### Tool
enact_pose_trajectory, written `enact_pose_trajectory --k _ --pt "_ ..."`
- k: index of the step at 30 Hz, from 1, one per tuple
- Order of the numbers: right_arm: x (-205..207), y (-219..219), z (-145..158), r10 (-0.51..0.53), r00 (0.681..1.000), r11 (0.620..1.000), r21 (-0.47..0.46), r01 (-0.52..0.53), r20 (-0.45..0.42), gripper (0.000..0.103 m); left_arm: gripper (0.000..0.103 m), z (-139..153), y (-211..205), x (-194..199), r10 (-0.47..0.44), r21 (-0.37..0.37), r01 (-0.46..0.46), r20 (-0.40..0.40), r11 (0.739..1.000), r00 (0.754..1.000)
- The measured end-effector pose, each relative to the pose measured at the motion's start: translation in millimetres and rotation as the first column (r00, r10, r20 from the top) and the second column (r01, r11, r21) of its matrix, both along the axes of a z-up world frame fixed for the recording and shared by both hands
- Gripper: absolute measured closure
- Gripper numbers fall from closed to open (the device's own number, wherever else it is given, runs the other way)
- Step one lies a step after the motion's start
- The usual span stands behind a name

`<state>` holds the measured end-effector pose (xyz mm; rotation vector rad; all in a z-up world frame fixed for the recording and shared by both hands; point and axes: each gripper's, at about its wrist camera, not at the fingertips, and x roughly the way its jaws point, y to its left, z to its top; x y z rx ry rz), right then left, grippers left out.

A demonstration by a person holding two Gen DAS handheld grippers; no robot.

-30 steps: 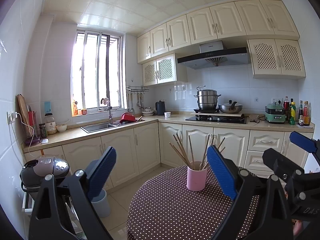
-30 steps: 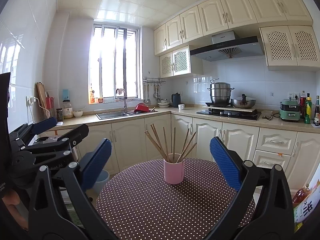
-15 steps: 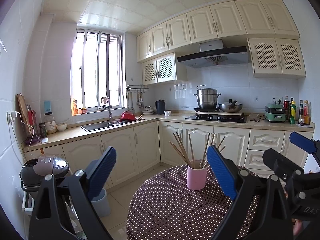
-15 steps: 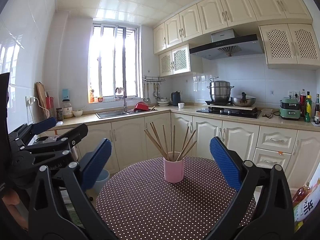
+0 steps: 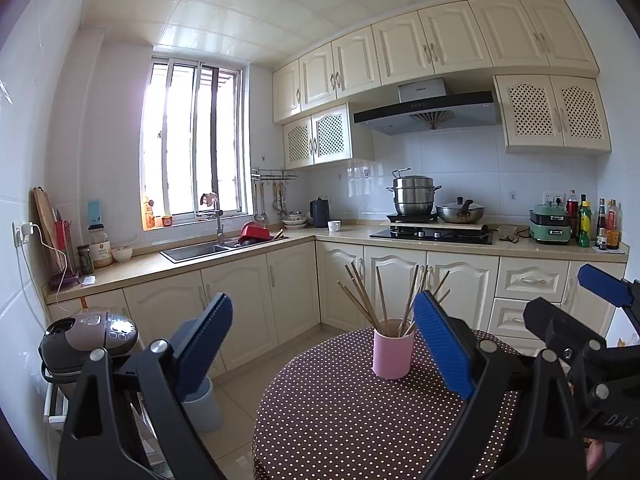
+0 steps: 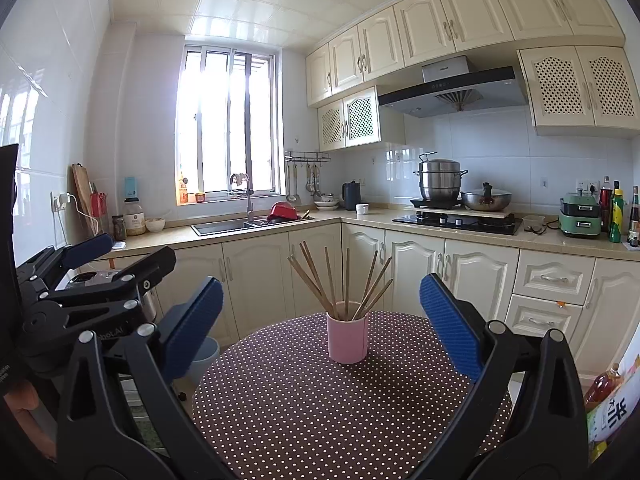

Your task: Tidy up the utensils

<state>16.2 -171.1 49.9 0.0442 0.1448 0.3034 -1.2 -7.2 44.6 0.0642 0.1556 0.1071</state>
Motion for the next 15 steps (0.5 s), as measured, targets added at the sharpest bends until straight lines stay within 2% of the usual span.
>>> enact_pose_trajectory --k 15 --pt "0.0 0.2 -0.9 0.001 1.0 1.0 0.002 -0.001 -0.003 0.006 0.013 -0.6 1.2 0.1 0.001 0.001 -0.001 -0.001 1.0 1.0"
